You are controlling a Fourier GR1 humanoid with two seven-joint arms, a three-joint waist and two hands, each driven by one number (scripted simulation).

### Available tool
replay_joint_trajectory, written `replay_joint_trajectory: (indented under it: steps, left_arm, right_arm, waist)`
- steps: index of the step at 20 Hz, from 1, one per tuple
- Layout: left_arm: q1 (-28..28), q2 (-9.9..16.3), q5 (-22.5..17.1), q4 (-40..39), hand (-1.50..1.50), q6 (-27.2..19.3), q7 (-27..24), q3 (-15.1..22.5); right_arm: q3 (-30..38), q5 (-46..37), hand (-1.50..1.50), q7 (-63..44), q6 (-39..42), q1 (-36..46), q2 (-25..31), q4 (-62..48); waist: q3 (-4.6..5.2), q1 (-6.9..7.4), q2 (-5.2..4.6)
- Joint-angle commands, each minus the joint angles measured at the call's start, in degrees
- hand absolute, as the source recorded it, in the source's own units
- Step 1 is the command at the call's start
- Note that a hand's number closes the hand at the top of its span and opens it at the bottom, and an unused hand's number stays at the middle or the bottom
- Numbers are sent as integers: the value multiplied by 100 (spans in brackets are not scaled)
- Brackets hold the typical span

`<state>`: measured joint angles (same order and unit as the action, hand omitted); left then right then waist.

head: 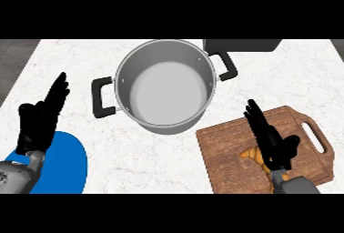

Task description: Pick the croissant from the cutting board and place it in the pot

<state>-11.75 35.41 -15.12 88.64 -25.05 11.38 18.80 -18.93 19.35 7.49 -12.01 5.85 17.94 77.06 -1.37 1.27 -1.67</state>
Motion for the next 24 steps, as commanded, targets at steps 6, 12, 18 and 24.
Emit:
replay_joint_trajectory:
  steps: [6, 12, 18, 24]
  left_arm:
    - [387, -660, -521, -104, 0, 929, -138, 645]
    - [806, -725, -798, -295, 0, 1240, -425, 561]
    - [562, -912, -765, -775, 0, 1593, -641, 446]
    - [583, -992, -626, -953, 0, 1613, -792, 465]
  right_arm:
    - [-1262, -721, 150, 135, 2349, 220, 1473, 821]
    - [62, -1063, -150, 2734, 192, -434, 906, 1634]
    - [531, -654, -150, 2871, 1177, -1545, 2092, 2767]
    - [736, -541, -150, 760, 1502, -1635, 3239, 3586]
  waist:
    - [164, -133, 161]
    - [131, -490, 218]
    - [145, -344, 183]
    - [161, -361, 168]
